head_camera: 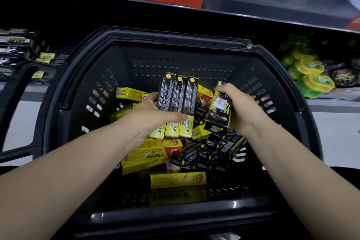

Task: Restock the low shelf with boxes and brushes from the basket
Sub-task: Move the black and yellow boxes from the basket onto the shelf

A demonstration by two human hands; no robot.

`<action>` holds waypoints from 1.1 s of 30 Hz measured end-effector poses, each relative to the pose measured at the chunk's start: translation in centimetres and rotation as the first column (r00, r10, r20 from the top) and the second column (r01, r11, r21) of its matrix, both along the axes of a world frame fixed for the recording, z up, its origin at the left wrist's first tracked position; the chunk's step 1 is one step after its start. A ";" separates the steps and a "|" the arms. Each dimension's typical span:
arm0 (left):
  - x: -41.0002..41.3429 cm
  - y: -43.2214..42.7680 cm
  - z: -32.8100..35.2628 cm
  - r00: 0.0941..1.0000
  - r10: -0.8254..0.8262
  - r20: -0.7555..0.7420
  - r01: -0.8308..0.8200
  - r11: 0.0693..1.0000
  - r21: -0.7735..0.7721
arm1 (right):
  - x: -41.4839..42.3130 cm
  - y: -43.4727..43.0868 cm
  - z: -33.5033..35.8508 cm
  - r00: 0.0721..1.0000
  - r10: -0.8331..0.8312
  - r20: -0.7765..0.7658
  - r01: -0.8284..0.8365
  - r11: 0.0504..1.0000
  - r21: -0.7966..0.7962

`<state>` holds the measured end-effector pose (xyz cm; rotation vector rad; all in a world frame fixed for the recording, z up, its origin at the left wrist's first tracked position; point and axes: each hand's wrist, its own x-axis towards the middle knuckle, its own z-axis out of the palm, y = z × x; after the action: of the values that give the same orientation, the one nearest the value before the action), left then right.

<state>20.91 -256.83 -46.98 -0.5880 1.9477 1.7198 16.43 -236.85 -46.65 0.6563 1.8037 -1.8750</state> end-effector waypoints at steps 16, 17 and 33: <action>-2.8 -2.8 4.2 0.995 -0.064 -0.081 0.064 0.998 0.001 | -2.8 -4.6 5.4 0.940 0.312 -0.140 -0.293 0.945 0.144; -2.7 -3.9 4.7 0.995 -0.058 -0.082 0.058 0.998 0.001 | -3.0 -5.4 5.8 0.929 0.342 -0.142 -0.329 0.939 0.103; 1.2 -27.6 4.5 0.763 0.638 -0.101 -0.646 0.760 -0.073 | -8.7 -27.1 6.5 0.868 0.438 -0.233 -0.432 0.898 0.081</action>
<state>22.11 -284.41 -42.52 -1.3912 2.0274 2.0478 7.75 -263.90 -40.19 0.0042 1.9309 -1.6748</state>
